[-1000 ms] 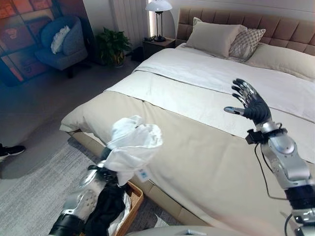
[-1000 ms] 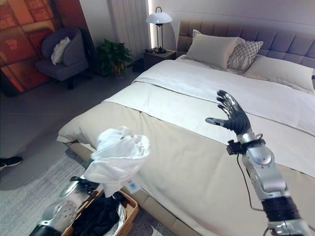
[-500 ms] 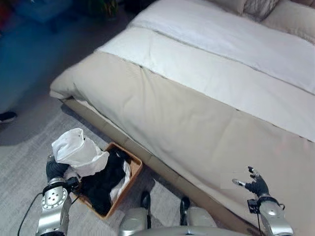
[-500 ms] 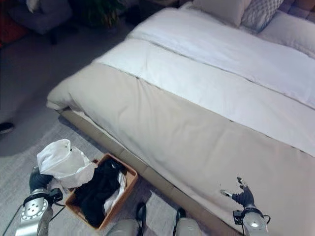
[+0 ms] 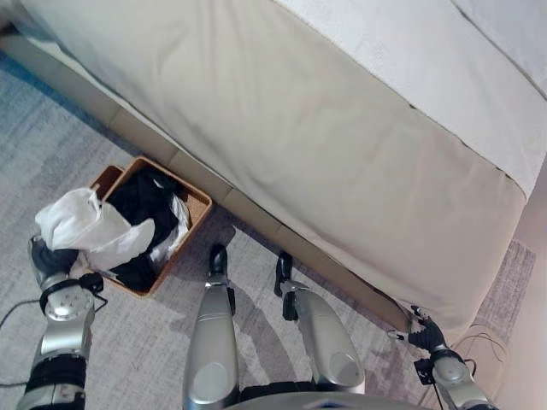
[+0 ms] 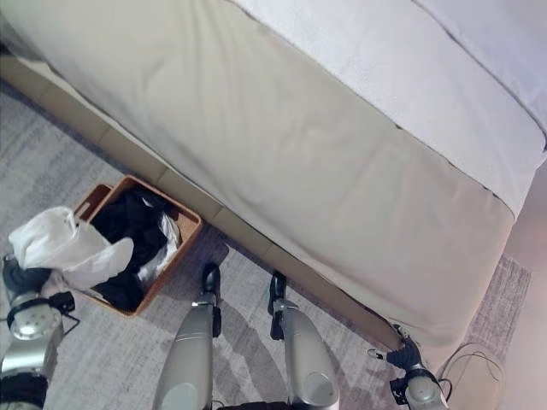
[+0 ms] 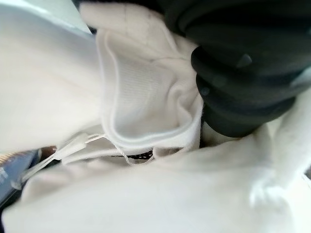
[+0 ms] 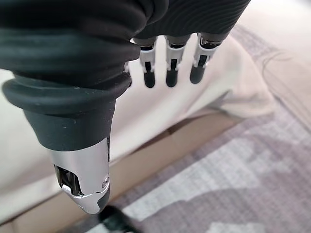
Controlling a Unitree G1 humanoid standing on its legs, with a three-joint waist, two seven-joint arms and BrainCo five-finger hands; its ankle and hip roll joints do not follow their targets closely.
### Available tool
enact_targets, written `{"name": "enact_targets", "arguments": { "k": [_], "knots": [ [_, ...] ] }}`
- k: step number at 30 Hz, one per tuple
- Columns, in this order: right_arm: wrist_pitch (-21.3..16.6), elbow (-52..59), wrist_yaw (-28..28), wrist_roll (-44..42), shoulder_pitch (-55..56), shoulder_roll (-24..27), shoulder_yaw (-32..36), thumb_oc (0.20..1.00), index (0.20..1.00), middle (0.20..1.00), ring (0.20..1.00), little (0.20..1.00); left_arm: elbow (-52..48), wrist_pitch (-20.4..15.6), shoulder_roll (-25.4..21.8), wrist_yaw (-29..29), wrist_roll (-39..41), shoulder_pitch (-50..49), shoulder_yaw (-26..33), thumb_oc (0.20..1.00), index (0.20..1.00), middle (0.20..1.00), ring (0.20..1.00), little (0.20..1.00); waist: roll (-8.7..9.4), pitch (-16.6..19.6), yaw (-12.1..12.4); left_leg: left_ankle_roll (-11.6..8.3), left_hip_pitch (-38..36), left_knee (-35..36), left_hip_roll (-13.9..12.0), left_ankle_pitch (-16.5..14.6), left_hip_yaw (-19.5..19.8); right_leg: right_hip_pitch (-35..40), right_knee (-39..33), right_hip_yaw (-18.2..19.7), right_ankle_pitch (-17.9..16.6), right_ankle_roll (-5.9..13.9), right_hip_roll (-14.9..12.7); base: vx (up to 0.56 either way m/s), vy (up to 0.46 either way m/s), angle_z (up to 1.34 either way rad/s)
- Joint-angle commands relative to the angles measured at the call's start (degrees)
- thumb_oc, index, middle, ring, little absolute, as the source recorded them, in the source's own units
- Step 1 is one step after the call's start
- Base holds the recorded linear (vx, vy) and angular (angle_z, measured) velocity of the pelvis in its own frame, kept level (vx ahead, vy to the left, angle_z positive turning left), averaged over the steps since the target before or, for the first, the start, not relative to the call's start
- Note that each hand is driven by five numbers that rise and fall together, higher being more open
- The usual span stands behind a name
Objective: Pick up clothes into the bucket
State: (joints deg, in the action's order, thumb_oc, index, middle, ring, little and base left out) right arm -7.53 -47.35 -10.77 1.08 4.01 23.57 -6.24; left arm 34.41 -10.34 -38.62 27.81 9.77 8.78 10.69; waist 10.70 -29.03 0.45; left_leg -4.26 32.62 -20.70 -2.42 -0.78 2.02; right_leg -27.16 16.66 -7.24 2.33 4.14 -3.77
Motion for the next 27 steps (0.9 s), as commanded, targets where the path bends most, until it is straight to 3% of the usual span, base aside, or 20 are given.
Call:
{"name": "enact_targets", "arguments": {
  "k": [1,2,3,10,14,15,18,27],
  "knots": [
    [-2.27,0.91,-2.71,-3.98,-1.77,1.42,-3.61,1.0,1.0,1.0,1.0,1.0,-0.45,-1.42,-5.92,3.3,1.69,-0.06,1.8,0.2,0.2,0.2,0.2,0.2,3.68,-0.76,-0.22,2.9,4.38,-10.47,2.42,-6.53,2.24,-1.99,-3.37,-0.01,-5.62,4.1,-4.18,-0.02,0.008,0.13],
    [-2.53,1.0,-2.98,-4.82,-2.02,1.44,-3.62,1.0,1.0,1.0,1.0,1.0,-1.85,-1.64,-6.26,3.59,2.06,0.04,1.66,0.2,0.2,0.2,0.2,0.2,3.8,-0.76,-0.23,2.99,6.49,-12.07,2.51,-7.03,2.59,-3.61,-2.55,-0.24,-5.48,4.06,-4.2,0.06,-0.013,0.07],
    [-2.84,1.94,-3.51,-5.92,-2.12,1.69,-3.85,1.0,1.0,1.0,1.0,1.0,-3.8,-1.43,-7.12,3.99,2.49,0.01,1.7,0.2,0.2,0.2,0.2,0.2,3.75,-0.76,-0.01,3.01,9.39,-15.37,2.15,-10.19,3.73,-6.06,-0.09,-0.59,-3.47,4.41,-3.43,0.07,-0.013,0.07],
    [-3.72,3.76,-4.4,-7.76,-2.78,2.13,-5.12,1.0,1.0,1.0,1.0,1.0,-1.88,0.93,-11.75,4.99,-1.24,3.98,-0.52,0.2,0.2,0.2,0.2,0.2,5.09,-0.76,-0.89,3.23,16.67,-20.42,1.57,-12.01,4.92,-11.5,1.55,-1.97,-3.2,4.74,-2.67,0.01,0.017,0.05],
    [-3.5,4.1,-4.9,-6.98,-2.74,2.16,-6.58,1.0,1.0,1.0,1.0,1.0,-1.28,2.85,-12.99,5.49,-3.83,4.93,-1.7,0.2,0.2,0.2,0.2,0.2,6.24,-0.76,-1.58,3.24,18.86,-21.71,0.74,-12.79,4.44,-12.56,-0.74,-1.49,-4.9,5.39,-1.92,0.01,0.034,-0.09],
    [-3.67,4.45,-4.69,-7.25,-2.94,2.11,-7.28,1.0,1.0,1.0,1.0,1.0,1.59,3.67,-13.8,5.85,-4.02,6.77,-2.39,1.0,1.0,1.0,1.0,1.0,7.04,-0.76,-2.19,3.19,19.59,-22.34,0.18,-13.07,4.11,-12.63,-2.33,-0.94,-5.89,5.67,-1.53,0.01,0.017,-0.09],
    [-3.43,3.91,-4.52,-7.73,-2.44,1.56,-7.31,1.0,1.0,1.0,1.0,1.0,-1.15,4.55,-13.6,5.8,-4.75,6.47,-2.48,1.0,1.0,1.0,1.0,1.0,7.12,-0.76,-2.2,3.11,19.8,-22.02,0.01,-13.14,3.91,-12.59,-3.92,-0.74,-6.57,5.82,-1.27,0.03,0.023,-0.12],
    [-3.02,3.12,-3.12,-8.26,-3.13,2.78,-8.9,1.0,1.0,1.0,1.0,1.0,6.29,7.79,-14.51,2.57,-9.65,9.29,-6.36,1.0,1.0,1.0,1.0,1.0,7.54,-0.76,-3.44,3.31,18.18,-20.44,-0.54,-12.71,2.22,-11.83,-5.81,0.67,-7.26,5.6,-1.01,-0.01,0.024,-0.11]
  ]
}}
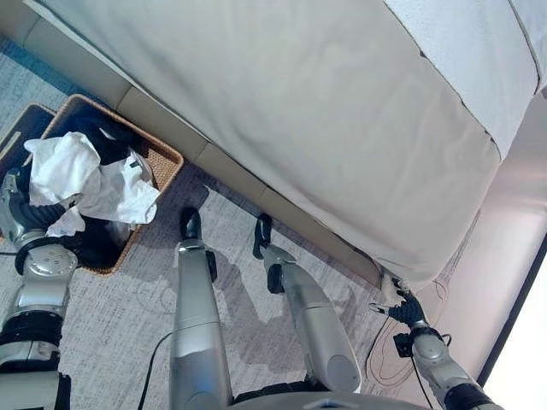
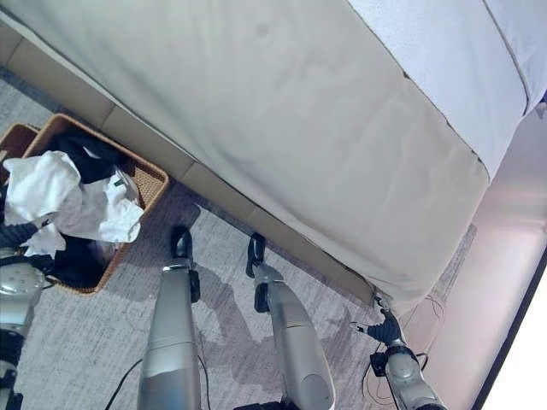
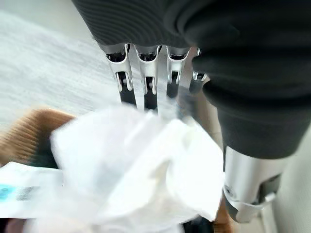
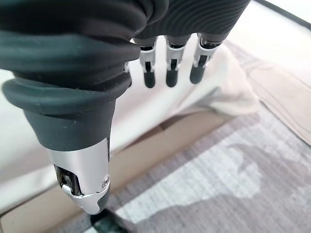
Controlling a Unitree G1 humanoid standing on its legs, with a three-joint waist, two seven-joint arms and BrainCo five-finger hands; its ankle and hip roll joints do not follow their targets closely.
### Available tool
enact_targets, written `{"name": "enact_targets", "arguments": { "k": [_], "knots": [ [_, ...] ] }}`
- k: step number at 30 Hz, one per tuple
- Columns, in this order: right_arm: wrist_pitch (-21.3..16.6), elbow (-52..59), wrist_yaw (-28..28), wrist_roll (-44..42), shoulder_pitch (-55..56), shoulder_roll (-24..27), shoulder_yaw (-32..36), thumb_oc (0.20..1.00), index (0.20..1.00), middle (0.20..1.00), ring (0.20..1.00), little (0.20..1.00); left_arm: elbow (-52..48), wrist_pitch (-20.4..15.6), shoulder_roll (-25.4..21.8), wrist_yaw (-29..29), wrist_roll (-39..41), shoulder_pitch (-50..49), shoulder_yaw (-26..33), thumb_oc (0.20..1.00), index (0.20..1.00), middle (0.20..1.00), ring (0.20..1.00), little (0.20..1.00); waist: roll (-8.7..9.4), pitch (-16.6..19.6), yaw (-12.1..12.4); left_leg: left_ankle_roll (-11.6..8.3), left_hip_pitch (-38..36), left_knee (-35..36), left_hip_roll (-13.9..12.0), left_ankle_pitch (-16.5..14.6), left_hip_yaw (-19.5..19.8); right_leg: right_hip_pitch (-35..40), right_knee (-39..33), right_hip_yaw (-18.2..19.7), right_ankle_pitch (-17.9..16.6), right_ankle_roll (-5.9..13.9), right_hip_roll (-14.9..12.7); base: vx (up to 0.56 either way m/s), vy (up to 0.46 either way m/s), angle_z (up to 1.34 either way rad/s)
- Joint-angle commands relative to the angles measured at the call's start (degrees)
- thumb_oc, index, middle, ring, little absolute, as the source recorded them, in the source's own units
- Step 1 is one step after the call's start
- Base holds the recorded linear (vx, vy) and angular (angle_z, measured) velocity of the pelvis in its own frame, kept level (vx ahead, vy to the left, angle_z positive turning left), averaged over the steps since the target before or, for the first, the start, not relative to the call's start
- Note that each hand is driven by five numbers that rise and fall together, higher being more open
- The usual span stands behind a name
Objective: Pick up clothes into the bucket
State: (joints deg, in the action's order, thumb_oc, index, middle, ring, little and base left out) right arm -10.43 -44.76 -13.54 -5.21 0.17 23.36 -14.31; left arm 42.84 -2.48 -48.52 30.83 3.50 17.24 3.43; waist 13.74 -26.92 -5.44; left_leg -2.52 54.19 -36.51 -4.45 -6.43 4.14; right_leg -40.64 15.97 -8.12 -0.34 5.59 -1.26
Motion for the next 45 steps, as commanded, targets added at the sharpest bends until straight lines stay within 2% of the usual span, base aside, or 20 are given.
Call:
{"name": "enact_targets", "arguments": {
  "k": [1,5,10,11,12,13,14,17,18,19,21,25,27,28,29,32,33,37,39,45],
  "knots": [
    [-0.12,0.52,-0.17,-1.87,0.63,2.88,-0.93,1.0,1.0,1.0,1.0,1.0,-1.5,0.16,-4.4,-0.62,-4.03,0.58,1.06,1.0,1.0,1.0,1.0,1.0,4.41,-2.87,2.43,1.55,-3.85,-4.23,1.44,-6.94,-0.01,1.81,-5.22,1.55,-4.66,4.15,-3.6,0.0,0.0,0.0],
    [-0.01,1.43,0.43,-2.0,0.64,2.59,-0.72,1.0,1.0,1.0,1.0,1.0,-1.64,0.65,-3.28,-1.12,-4.44,-1.42,2.16,1.0,1.0,1.0,1.0,1.0,3.91,-2.87,2.44,1.47,-5.97,-2.6,1.49,-6.47,-0.69,3.1,-5.65,1.62,-4.76,4.17,-3.84,-0.01,-0.023,-0.04],
    [1.23,0.22,0.48,-1.32,0.28,1.87,0.16,1.0,1.0,1.0,1.0,1.0,-0.19,1.05,1.42,-2.41,-4.2,-4.05,2.34,1.0,1.0,1.0,1.0,1.0,2.07,-2.87,3.04,1.37,-10.11,1.02,2.19,-5.04,-1.3,5.74,-5.57,1.37,-4.36,3.92,-4.69,-0.02,-0.052,0.01],
    [1.58,-0.18,0.48,-1.23,-0.06,1.55,0.86,1.0,1.0,1.0,1.0,1.0,0.78,0.7,4.44,-3.13,-3.45,-5.06,1.93,1.0,1.0,1.0,1.0,1.0,0.9,-2.87,3.55,1.43,-12.92,2.83,2.67,-4.45,-1.42,7.32,-5.09,1.31,-3.92,3.77,-5.13,0.0,-0.069,0.05],
    [1.58,-0.18,0.49,-1.23,-0.02,1.59,0.86,1.0,1.0,1.0,1.0,1.0,0.79,0.68,4.49,-3.12,-3.45,-5.09,1.9,1.0,1.0,1.0,1.0,1.0,0.9,-2.87,3.54,1.43,-13.05,2.96,2.7,-4.41,-1.44,7.39,-5.12,1.32,-3.91,3.78,-5.16,-0.08,-0.084,0.08],
    [2.15,-1.45,0.25,-0.99,-0.92,1.2,1.85,1.0,1.0,1.0,1.0,1.0,2.89,0.25,7.4,-4.43,-2.6,-5.05,0.84,1.0,1.0,1.0,1.0,1.0,-0.15,-2.87,3.57,1.6,-14.88,5.68,3.94,-1.33,-2.16,8.23,-4.88,0.93,-4.75,3.26,-6.48,-0.08,-0.041,0.05],
    [2.14,-1.46,0.26,-0.99,-0.89,1.22,1.86,1.0,1.0,1.0,1.0,1.0,2.93,0.23,7.41,-4.42,-2.59,-5.04,0.8,1.0,1.0,1.0,1.0,1.0,-0.14,-2.87,3.56,1.6,-14.97,5.81,3.98,-1.28,-2.17,8.28,-4.91,0.93,-4.75,3.27,-6.53,-0.07,-0.054,0.09],
    [2.79,-3.42,0.0,-0.64,-2.16,1.5,3.78,1.0,1.0,1.0,1.0,1.0,5.19,-1.59,12.44,-7.95,-0.67,-5.96,-2.06,1.0,1.0,1.0,1.0,1.0,-3.43,-2.87,4.35,1.41,-21.28,9.74,5.09,0.3,-2.33,12.44,-3.2,0.72,-2.98,2.6,-7.48,0.02,-0.043,0.18],
    [3.43,-4.95,0.18,0.13,-2.5,1.63,4.73,1.0,1.0,1.0,1.0,1.0,7.12,-1.89,15.46,-11.3,-0.66,-7.07,-4.37,1.0,1.0,1.0,1.0,1.0,-5.45,-2.87,4.45,1.23,-25.76,12.48,5.65,1.07,-2.42,15.56,-2.44,0.65,-1.94,2.27,-7.75,0.03,-0.036,0.08],
    [3.43,-4.94,0.18,0.13,-2.47,1.64,4.73,1.0,1.0,1.0,1.0,1.0,7.13,-1.89,15.48,-11.3,-0.66,-7.08,-4.38,1.0,1.0,1.0,1.0,1.0,-5.46,-2.87,4.45,1.23,-25.83,12.55,5.66,1.09,-2.43,15.61,-2.47,0.65,-1.94,2.27,-7.76,0.04,-0.049,0.14],
    [3.92,-6.42,0.51,0.94,-2.9,1.46,5.81,1.0,1.0,1.0,1.0,1.0,9.27,-1.84,18.77,-13.72,-1.21,-7.68,-6.4,1.0,1.0,1.0,1.0,1.0,-7.38,-2.87,4.36,0.86,-31.21,15.68,5.96,2.2,-2.41,19.62,-1.69,0.65,-0.58,1.86,-7.74,0.08,-0.041,0.17],
    [4.94,-9.05,1.67,2.28,-1.8,0.86,7.61,1.0,1.0,1.0,1.0,1.0,10.28,-2.74,23.98,-16.85,1.46,-11.82,-6.16,1.0,1.0,1.0,1.0,1.0,-10.07,2.27,3.91,0.47,-37.58,20.63,5.88,3.48,-2.17,24.5,-2.05,0.51,0.94,1.29,-7.17,0.15,-0.114,0.1],
    [4.94,-9.99,1.84,3.21,-0.66,0.2,8.19,1.0,1.0,1.0,1.0,1.0,7.96,-4.29,25.67,-17.1,2.74,-14.37,-6.09,1.0,1.0,1.0,1.0,1.0,-11.35,4.88,3.87,0.04,-40.63,23.27,5.74,4.36,-1.75,27.31,-2.83,0.07,1.83,0.99,-6.5,0.13,-0.13,0.02],
    [4.94,-9.99,1.84,3.21,-0.66,0.2,8.19,1.0,1.0,1.0,1.0,1.0,7.96,-4.29,25.67,-17.1,2.74,-14.37,-6.09,1.0,1.0,1.0,1.0,1.0,-11.35,4.91,3.85,0.04,-40.61,23.29,5.75,4.38,-1.74,27.29,-2.84,0.06,1.82,0.99,-6.5,0.14,-0.145,0.04],
    [4.92,-10.46,2.34,3.66,0.15,-0.06,8.73,1.0,1.0,1.0,1.0,1.0,7.91,-4.57,27.15,-18.64,3.7,-15.9,-6.1,1.0,1.0,1.0,1.0,1.0,-12.47,7.54,3.97,-0.2,-42.89,25.48,5.64,5.01,-1.47,29.38,-3.87,-0.4,2.44,0.86,-6.17,0.13,-0.124,0.05],
    [4.91,-10.82,2.9,3.36,0.87,-0.63,9.45,1.0,1.0,1.0,1.0,1.0,8.12,-5.05,28.22,-19.99,4.14,-17.4,-6.43,1.0,1.0,1.0,1.0,1.0,-13.26,9.48,3.79,-0.5,-45.34,27.06,5.49,5.34,-1.41,31.67,-4.6,-0.86,3.09,0.62,-5.75,0.11,-0.138,0.09],
    [5.04,-11.62,3.62,2.61,1.62,-1.32,10.19,1.0,1.0,1.0,1.0,1.0,8.82,-4.84,29.0,-21.04,2.79,-18.47,-7.4,1.0,1.0,1.0,1.0,1.0,-13.78,11.39,3.51,-0.76,-47.17,27.71,5.14,5.37,-1.54,33.63,-5.15,-1.0,3.81,0.36,-5.43,0.08,-0.133,0.12],
    [5.22,-14.4,6.24,1.53,2.07,-2.03,9.92,1.0,1.0,1.0,1.0,1.0,9.1,-4.63,29.96,-23.53,-0.62,-20.02,-9.63,1.0,1.0,1.0,1.0,1.0,-14.52,14.35,2.98,-1.29,-50.51,28.07,4.57,5.26,-1.85,37.34,-5.61,-0.67,5.08,-0.28,-4.8,0.09,-0.114,0.07],
    [5.74,-15.68,7.72,0.98,2.26,-2.33,9.95,1.0,1.0,1.0,1.0,1.0,11.47,-4.22,31.23,-25.85,0.23,-20.78,-9.85,1.0,1.0,1.0,1.0,1.0,-14.65,15.72,2.7,-1.47,-52.21,27.95,4.33,4.82,-2.3,39.5,-6.33,-0.54,5.45,-0.39,-4.61,0.07,-0.071,-0.02],
    [7.18,-20.65,8.55,2.51,1.73,-3.8,9.91,1.0,1.0,1.0,1.0,1.0,20.82,-2.3,35.24,-27.87,2.97,-21.27,-7.92,1.0,1.0,1.0,1.0,1.0,-14.32,18.62,3.05,-1.41,-55.28,26.55,4.17,3.33,-3.01,44.56,-9.09,-0.51,5.84,-0.72,-4.18,0.05,-0.042,-0.02]
  ]
}}
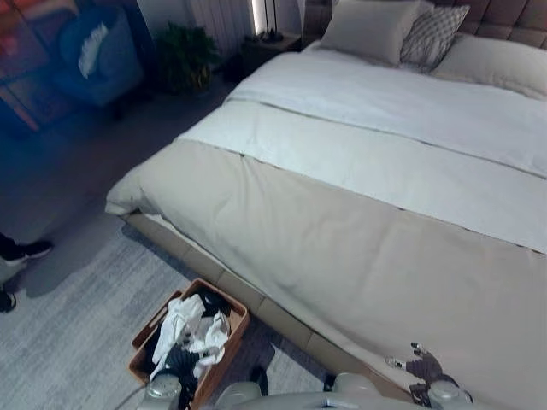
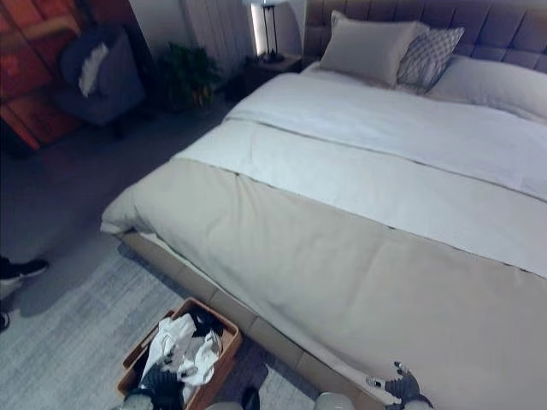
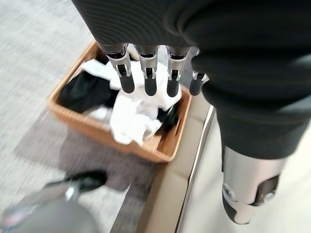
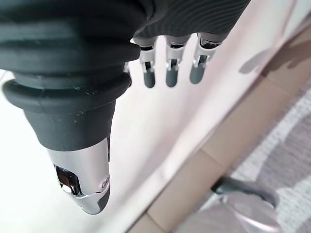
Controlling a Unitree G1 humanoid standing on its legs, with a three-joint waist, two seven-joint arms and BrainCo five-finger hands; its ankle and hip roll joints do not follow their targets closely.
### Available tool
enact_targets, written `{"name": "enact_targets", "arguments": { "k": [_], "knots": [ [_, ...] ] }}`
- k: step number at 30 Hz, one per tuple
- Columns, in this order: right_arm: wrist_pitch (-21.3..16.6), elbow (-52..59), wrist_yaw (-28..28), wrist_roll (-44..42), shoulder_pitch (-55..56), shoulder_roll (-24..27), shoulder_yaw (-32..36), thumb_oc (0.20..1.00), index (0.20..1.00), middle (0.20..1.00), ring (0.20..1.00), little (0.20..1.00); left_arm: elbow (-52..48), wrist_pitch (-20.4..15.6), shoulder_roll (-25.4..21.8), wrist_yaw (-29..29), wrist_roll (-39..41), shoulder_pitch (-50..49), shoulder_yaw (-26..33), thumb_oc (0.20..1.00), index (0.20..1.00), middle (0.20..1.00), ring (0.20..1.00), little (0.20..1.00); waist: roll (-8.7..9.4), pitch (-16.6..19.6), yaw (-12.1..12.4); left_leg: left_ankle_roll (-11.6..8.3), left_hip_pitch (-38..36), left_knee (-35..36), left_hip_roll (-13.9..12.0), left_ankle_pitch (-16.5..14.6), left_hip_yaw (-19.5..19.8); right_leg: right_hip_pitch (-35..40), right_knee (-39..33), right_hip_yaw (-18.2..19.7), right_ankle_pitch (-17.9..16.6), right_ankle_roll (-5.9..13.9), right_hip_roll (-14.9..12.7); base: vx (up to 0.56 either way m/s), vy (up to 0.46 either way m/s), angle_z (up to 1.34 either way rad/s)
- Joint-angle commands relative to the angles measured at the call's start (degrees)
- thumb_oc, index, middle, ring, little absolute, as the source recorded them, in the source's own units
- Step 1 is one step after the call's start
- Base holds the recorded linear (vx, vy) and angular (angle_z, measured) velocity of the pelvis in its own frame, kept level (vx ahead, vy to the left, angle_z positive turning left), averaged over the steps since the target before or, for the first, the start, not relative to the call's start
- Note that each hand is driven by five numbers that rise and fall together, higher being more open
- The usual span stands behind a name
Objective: Pick up clothes into the bucket
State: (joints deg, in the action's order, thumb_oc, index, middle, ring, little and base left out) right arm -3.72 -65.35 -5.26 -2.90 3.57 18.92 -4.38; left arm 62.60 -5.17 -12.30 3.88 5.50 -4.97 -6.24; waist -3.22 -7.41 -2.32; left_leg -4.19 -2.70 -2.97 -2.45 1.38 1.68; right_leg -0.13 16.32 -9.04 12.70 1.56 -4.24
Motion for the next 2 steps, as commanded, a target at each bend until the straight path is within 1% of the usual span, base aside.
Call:
{"name": "enact_targets", "arguments": {
  "k": [1,2],
  "knots": [
    [0.63,-0.63,0.31,0.43,-1.68,0.4,-0.06,1.0,1.0,1.0,1.0,1.0,2.31,0.67,-0.57,-1.18,0.79,0.82,2.01,1.0,1.0,1.0,1.0,1.0,2.68,-0.54,-0.05,0.24,0.98,-6.8,2.02,-4.61,-0.71,4.77,-9.99,0.29,-7.23,3.33,-1.09,0.05,-0.02,-0.03],
    [0.71,-0.5,0.25,0.78,-1.6,0.14,-0.31,1.0,1.0,1.0,1.0,1.0,3.49,1.01,-0.3,-1.13,0.56,0.67,2.35,1.0,1.0,1.0,1.0,1.0,2.77,-0.14,0.03,0.23,0.46,-6.53,1.88,-4.66,-0.9,5.41,-10.61,0.32,-7.29,3.32,-1.0,0.03,-0.017,-0.03]
  ]
}}
